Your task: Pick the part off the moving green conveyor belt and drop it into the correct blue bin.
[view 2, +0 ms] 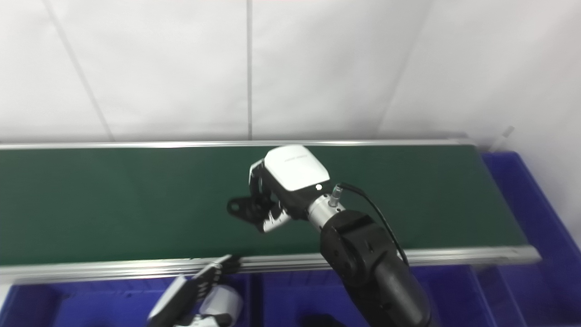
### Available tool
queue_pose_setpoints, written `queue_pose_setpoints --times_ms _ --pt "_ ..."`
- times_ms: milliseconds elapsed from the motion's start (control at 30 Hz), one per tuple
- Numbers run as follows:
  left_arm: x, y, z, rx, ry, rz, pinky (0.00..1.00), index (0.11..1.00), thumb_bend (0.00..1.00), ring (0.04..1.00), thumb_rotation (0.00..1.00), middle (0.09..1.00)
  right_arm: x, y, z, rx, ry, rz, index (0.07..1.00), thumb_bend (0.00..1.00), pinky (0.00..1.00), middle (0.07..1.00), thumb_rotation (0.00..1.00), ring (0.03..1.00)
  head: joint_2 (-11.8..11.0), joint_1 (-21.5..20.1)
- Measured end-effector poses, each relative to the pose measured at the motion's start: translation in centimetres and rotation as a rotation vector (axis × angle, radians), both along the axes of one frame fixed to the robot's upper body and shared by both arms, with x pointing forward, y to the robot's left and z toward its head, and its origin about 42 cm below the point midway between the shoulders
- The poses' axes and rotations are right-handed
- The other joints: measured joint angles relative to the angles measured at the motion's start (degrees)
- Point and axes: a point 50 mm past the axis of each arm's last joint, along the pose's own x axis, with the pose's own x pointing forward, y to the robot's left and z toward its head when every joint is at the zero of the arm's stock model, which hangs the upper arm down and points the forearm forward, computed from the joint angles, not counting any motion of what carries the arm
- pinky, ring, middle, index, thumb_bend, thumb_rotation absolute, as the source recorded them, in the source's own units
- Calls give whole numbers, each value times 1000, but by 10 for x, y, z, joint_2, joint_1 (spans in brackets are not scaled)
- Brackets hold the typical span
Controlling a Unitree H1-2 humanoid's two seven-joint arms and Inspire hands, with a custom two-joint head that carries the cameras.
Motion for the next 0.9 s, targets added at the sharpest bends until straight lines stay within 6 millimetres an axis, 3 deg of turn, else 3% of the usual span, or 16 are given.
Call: queue_pose_setpoints --times_ms 67,200,367,900 --pt "2 7 6 -13 -5 -1 870 895 722 893 594 890 -11 -7 0 -30 20 -3 487 524 156 471 4 227 16 -34" --pt "5 18 9 -15 7 2 860 887 722 880 577 873 -27 -12 -5 -61 64 -3 489 525 155 471 2 227 26 -50" --pt "9 28 15 -32 9 10 852 881 726 865 584 850 -47 -18 -7 -123 90 4 490 522 193 475 4 271 55 -83" --pt "15 33 31 -29 -1 -8 833 870 752 861 590 835 -106 -50 -64 -137 285 -148 488 522 171 471 6 237 80 -83"
